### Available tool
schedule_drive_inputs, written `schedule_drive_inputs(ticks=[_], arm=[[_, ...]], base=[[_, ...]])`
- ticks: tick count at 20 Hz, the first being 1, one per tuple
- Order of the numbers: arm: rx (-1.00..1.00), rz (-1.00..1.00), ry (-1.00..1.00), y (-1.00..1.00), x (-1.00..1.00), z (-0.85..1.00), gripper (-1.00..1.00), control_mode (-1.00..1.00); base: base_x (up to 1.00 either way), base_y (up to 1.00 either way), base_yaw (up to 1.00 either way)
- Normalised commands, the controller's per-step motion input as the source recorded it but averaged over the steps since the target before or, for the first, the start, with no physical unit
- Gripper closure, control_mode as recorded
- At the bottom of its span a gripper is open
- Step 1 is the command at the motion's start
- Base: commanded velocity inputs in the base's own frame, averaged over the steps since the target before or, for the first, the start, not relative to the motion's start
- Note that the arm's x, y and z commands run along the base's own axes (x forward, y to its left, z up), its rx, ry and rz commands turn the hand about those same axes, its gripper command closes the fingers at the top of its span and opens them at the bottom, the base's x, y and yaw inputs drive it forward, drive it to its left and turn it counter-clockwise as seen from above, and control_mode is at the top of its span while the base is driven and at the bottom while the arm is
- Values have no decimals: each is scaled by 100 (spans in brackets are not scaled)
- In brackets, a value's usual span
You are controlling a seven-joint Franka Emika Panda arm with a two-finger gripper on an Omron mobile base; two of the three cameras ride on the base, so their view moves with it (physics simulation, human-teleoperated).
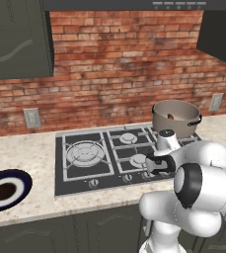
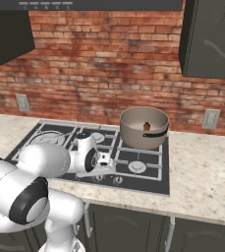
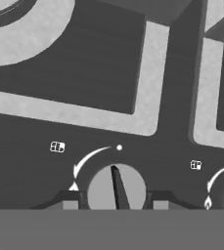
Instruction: Retrieve the frozen meat and place it in the pot on a burner. Then turn the burner on.
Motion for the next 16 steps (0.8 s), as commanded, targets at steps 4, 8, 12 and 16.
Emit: schedule_drive_inputs(ticks=[4, 8, 12, 16], arm=[[-7, 79, -16, 0, 0, -26, 100, -100], [-12, 80, -10, 6, 0, -33, 100, -100], [-22, 55, -1, 37, -1, -18, 100, -100], [-14, 14, 9, 66, 0, 0, 100, -100]], base=[[0, 0, 0], [0, 0, 0], [0, 0, 0], [0, 0, 0]])
